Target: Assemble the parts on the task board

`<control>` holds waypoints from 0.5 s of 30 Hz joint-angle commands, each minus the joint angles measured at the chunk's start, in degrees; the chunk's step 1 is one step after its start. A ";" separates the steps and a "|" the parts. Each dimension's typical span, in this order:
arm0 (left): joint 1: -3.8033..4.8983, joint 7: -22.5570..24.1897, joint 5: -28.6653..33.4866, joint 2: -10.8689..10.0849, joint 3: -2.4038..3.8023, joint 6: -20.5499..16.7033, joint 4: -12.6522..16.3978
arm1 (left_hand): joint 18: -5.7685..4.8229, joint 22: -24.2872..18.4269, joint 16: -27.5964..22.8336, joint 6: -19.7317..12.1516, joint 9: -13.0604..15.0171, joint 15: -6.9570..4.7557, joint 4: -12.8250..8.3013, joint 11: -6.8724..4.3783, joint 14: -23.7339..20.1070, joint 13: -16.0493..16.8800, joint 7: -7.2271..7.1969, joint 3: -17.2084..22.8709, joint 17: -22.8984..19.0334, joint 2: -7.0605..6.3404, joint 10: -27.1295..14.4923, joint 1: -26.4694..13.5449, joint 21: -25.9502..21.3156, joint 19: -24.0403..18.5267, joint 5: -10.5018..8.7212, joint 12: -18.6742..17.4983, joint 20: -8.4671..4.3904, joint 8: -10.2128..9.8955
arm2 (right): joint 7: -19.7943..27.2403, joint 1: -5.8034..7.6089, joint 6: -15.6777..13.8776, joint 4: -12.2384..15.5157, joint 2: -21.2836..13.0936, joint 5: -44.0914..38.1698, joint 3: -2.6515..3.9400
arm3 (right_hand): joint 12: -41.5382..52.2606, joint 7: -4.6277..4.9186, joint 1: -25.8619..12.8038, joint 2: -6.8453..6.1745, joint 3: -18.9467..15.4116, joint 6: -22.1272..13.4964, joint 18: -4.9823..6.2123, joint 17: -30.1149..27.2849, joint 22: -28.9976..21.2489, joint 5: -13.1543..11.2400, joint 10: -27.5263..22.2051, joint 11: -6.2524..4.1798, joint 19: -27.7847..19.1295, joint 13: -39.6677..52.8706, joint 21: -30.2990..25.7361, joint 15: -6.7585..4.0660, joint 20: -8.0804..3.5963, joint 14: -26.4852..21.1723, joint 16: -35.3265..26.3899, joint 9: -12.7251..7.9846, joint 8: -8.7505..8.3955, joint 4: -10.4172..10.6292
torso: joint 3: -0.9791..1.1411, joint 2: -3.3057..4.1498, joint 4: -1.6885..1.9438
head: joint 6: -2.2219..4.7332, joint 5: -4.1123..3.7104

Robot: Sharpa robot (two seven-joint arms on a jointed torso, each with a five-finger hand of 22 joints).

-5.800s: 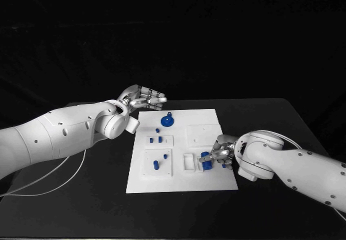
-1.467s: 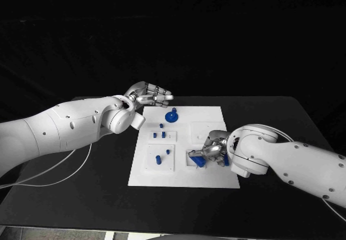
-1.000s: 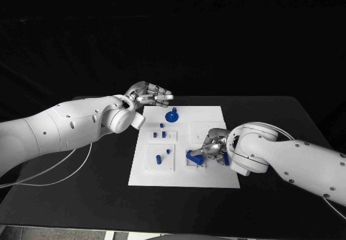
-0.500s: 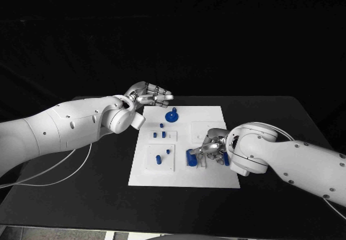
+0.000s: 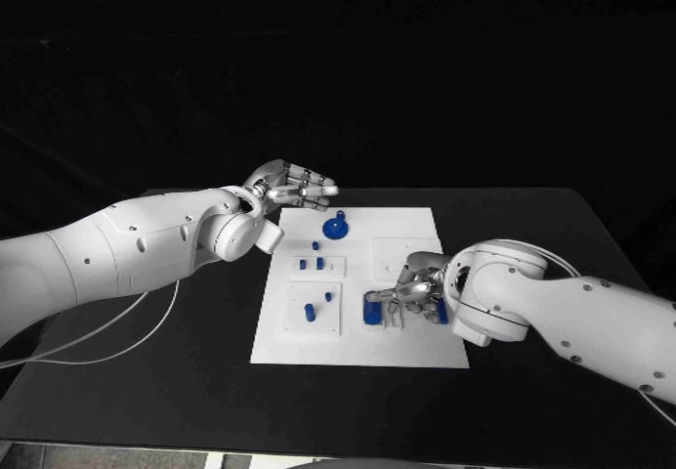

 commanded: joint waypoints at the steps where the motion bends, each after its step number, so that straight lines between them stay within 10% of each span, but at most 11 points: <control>1: 0.06 0.22 0.01 0.07 0.04 0.58 0.08 | -0.75 -0.01 -0.17 -0.25 0.04 0.46 -0.06 0.17 -0.02 0.08 0.10 -0.15 0.06 0.37 0.09 0.00 0.11 -0.23 0.38 0.04 0.15 0.30 | 1.27 0.00 1.53 0.33 -0.18 -0.61 0.04 | -0.18 0.01 1.80 -0.30 0.27 0.52 -0.14 0.07 3.52 -0.28 0.47 -0.02 -0.10 0.11 0.22 -0.23 -0.28 0.12 0.09 0.11 0.09 -1.32 | 0.00 -0.02 0.03 | 0.03 -0.03; 15: 0.06 0.10 0.01 -0.02 0.04 0.69 0.09 | -0.74 -0.01 -0.17 -0.25 0.04 0.46 -0.29 0.19 0.01 0.07 0.13 -0.27 0.06 0.64 0.07 -0.02 0.12 -0.21 0.43 0.03 0.15 0.30 | 6.01 -0.37 3.60 2.11 -1.93 0.55 0.16 | 2.25 -0.28 7.39 -4.52 2.13 1.84 -0.22 0.10 3.61 -0.28 1.21 -0.25 -0.05 1.76 0.64 -0.36 -0.37 0.17 -0.06 1.66 0.16 -5.86 | 0.02 -0.02 -0.06 | -0.10 0.20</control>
